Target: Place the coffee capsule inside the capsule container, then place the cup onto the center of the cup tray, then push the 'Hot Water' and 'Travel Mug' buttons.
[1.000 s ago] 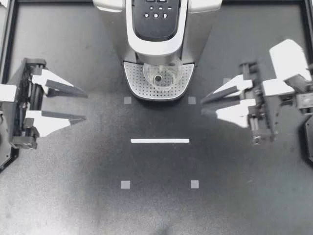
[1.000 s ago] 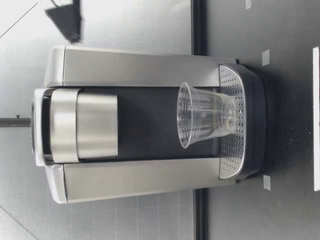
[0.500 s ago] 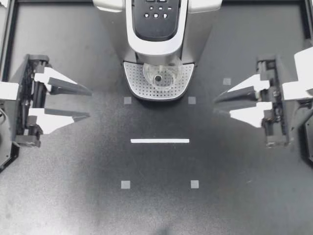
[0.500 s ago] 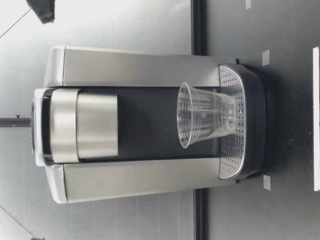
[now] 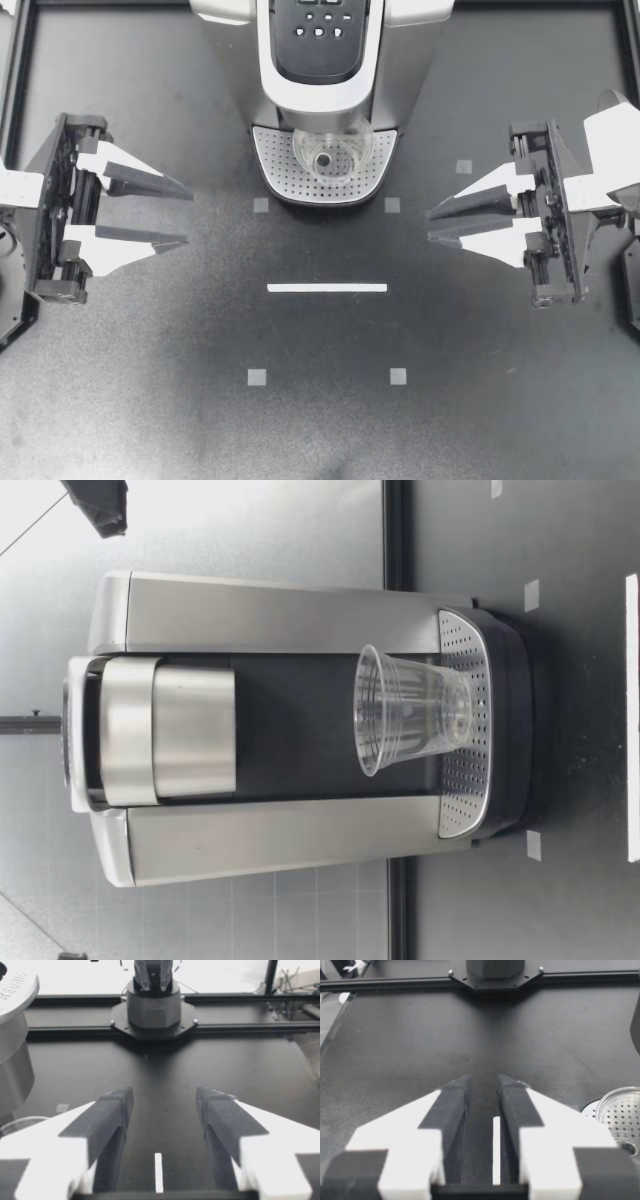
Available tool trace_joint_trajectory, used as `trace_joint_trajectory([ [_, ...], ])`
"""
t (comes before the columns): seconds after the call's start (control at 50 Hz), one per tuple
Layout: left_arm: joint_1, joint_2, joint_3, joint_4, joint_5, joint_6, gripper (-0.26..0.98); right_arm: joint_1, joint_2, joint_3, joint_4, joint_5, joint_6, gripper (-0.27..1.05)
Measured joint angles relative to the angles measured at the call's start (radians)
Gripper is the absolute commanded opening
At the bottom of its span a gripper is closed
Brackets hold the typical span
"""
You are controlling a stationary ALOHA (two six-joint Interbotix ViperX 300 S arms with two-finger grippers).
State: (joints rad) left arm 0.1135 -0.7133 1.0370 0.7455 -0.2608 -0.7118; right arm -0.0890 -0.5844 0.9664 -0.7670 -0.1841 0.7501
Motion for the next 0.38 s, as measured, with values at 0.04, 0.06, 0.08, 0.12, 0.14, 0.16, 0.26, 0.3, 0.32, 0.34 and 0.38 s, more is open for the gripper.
trace_joint_trajectory([
  [0.04, 0.000, 0.000, 0.000, 0.000, -0.002, 0.005, 0.46, 0.000, 0.000, 0.000, 0.000, 0.000, 0.000, 0.35],
  [0.06, 0.000, 0.000, 0.000, -0.002, -0.002, 0.009, 0.46, 0.000, 0.000, 0.000, 0.000, 0.000, 0.000, 0.35],
  [0.08, 0.000, 0.000, 0.000, -0.002, -0.002, 0.012, 0.46, 0.000, 0.000, 0.000, 0.000, 0.002, 0.000, 0.35],
  [0.12, 0.000, 0.000, 0.000, 0.000, -0.006, 0.017, 0.46, 0.000, 0.000, 0.000, 0.002, 0.000, 0.000, 0.35],
  [0.14, 0.000, 0.000, 0.000, -0.002, -0.008, 0.023, 0.46, -0.002, 0.000, 0.000, 0.002, 0.002, -0.002, 0.35],
  [0.16, 0.000, 0.000, 0.002, -0.002, -0.009, 0.026, 0.46, -0.002, 0.000, 0.000, 0.002, 0.000, -0.002, 0.35],
  [0.26, 0.000, 0.000, 0.002, 0.000, -0.023, 0.037, 0.46, 0.000, 0.000, 0.000, 0.002, 0.002, 0.000, 0.35],
  [0.3, -0.002, 0.000, 0.003, -0.002, -0.028, 0.037, 0.46, 0.000, 0.000, 0.000, 0.005, 0.000, 0.000, 0.35],
  [0.32, 0.000, 0.000, 0.005, -0.002, -0.029, 0.037, 0.46, 0.000, 0.000, 0.000, 0.006, 0.000, 0.000, 0.35],
  [0.34, 0.000, 0.000, 0.006, -0.002, -0.029, 0.037, 0.46, 0.000, 0.000, 0.000, 0.006, 0.000, 0.000, 0.35],
  [0.38, 0.000, 0.000, 0.006, -0.002, -0.029, 0.037, 0.46, 0.000, 0.000, 0.000, 0.009, 0.000, 0.000, 0.35],
])
